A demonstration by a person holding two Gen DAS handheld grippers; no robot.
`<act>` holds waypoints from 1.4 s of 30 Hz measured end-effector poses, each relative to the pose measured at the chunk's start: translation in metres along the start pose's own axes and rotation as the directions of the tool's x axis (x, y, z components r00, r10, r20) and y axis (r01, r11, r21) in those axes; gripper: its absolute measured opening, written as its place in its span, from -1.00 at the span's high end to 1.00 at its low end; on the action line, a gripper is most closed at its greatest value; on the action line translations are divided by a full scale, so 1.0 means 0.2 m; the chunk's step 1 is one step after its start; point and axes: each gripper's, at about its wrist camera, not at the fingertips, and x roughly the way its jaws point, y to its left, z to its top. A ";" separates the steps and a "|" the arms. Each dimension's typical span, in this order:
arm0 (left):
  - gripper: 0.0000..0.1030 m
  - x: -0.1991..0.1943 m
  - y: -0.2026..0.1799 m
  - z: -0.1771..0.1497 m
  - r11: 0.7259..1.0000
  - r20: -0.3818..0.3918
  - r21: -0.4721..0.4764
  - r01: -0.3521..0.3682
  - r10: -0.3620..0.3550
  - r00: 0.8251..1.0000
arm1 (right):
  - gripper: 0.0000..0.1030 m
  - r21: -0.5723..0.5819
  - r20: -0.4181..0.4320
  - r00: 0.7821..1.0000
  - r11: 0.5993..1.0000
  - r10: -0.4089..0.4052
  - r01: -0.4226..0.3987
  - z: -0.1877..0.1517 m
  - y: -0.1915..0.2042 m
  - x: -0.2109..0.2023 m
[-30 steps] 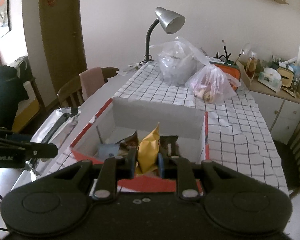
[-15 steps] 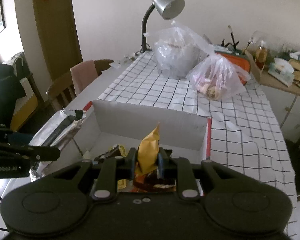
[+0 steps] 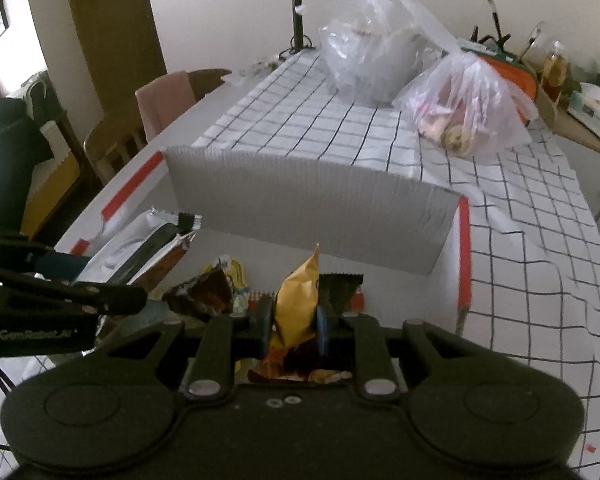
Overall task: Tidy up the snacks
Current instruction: 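Carry the silver bar and yellow packet with both grippers over the red box, then open both grippers to drop the silver bar and yellow packet into the box, then move both grippers back toward the white packet and green-wrapped candy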
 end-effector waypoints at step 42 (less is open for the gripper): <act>-0.32 -0.48 0.00 -0.22 0.996 0.200 0.011 0.085 -0.086 0.976 | -0.75 0.025 0.186 0.982 0.999 0.026 -0.031 -0.13 0.12 -0.55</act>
